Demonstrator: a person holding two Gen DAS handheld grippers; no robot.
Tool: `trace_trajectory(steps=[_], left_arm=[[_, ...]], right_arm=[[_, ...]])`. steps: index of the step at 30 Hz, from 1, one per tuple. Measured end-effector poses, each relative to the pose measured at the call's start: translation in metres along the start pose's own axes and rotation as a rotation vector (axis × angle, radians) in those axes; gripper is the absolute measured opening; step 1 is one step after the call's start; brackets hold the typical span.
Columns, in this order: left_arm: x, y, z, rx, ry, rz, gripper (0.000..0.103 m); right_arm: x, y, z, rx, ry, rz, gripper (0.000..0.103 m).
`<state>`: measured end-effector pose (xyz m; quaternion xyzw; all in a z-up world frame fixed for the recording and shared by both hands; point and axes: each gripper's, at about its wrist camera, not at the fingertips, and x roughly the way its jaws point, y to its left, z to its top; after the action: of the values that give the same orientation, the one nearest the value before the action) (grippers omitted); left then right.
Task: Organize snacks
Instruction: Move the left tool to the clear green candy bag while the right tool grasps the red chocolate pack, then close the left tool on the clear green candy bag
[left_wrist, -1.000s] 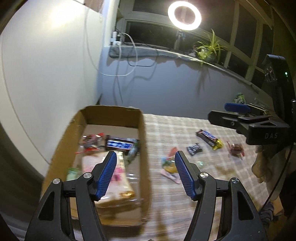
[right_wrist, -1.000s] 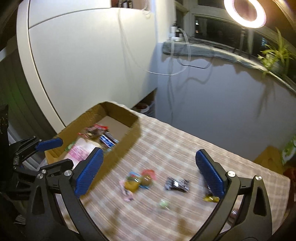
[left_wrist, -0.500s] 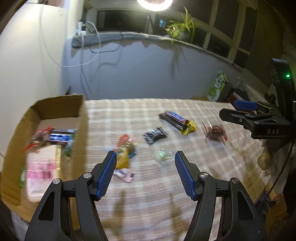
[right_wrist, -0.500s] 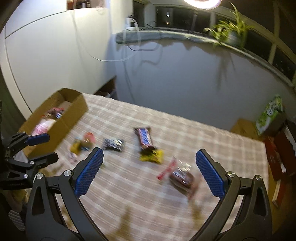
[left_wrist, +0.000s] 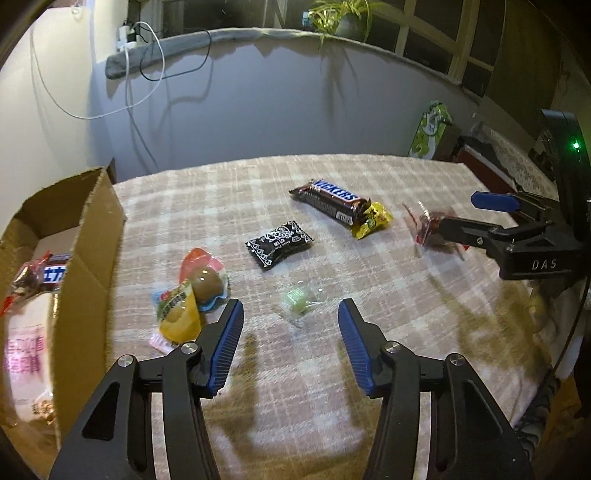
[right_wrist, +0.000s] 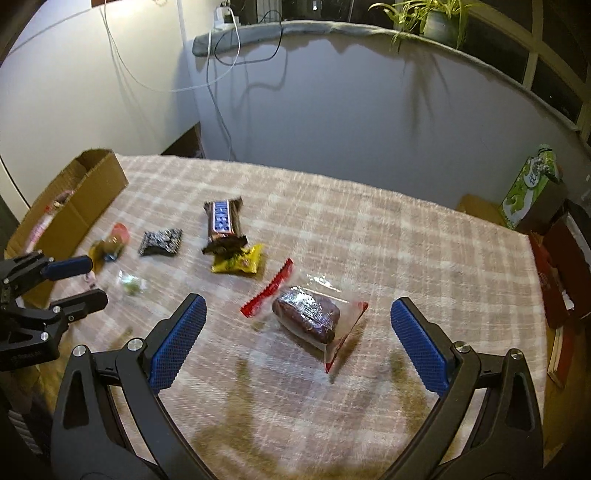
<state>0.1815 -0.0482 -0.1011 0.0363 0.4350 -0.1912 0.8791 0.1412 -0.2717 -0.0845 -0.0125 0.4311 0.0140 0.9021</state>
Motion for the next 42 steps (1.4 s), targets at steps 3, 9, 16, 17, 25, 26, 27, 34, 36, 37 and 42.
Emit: trace_trajectory(steps=[3, 9, 16, 17, 25, 26, 27, 34, 36, 37, 42], left_arm=[[0.007, -0.002, 0.001, 0.009, 0.01, 0.008, 0.048], [0.02, -0.005, 0.003, 0.02, 0.032, 0.016, 0.044], [0.032, -0.006, 0.004, 0.029, 0.04, 0.027, 0.032], [0.032, -0.006, 0.005, 0.03, 0.038, 0.031, 0.03], [0.031, -0.007, 0.001, 0.04, 0.022, 0.057, 0.019], [0.031, -0.008, 0.0, 0.044, 0.022, 0.058, 0.019], [0.03, -0.009, 0.0, 0.045, 0.022, 0.056, 0.019], [0.021, -0.005, -0.002, 0.014, 0.014, 0.046, 0.019], [0.016, -0.005, -0.002, 0.011, 0.006, 0.046, 0.019], [0.014, -0.006, -0.002, 0.01, 0.001, 0.046, 0.019], [-0.001, -0.007, -0.002, 0.01, -0.025, 0.043, 0.019]], right_arm=[[0.011, -0.001, -0.002, 0.0, 0.015, -0.003, 0.102], [0.03, -0.009, -0.001, 0.008, 0.036, -0.005, 0.102], [0.044, -0.011, -0.002, 0.008, 0.056, 0.007, 0.102], [0.044, -0.011, -0.002, 0.007, 0.057, 0.011, 0.102], [0.047, -0.007, -0.006, -0.006, 0.067, 0.006, 0.066], [0.046, -0.006, -0.006, -0.009, 0.064, 0.004, 0.055], [0.045, -0.006, -0.006, -0.01, 0.062, 0.003, 0.051], [0.04, -0.004, -0.008, 0.0, 0.055, 0.022, 0.041], [0.035, -0.003, -0.009, 0.004, 0.049, 0.026, 0.041], [0.033, -0.003, -0.01, 0.005, 0.047, 0.027, 0.04], [0.02, -0.003, -0.012, 0.008, 0.03, 0.036, 0.035]])
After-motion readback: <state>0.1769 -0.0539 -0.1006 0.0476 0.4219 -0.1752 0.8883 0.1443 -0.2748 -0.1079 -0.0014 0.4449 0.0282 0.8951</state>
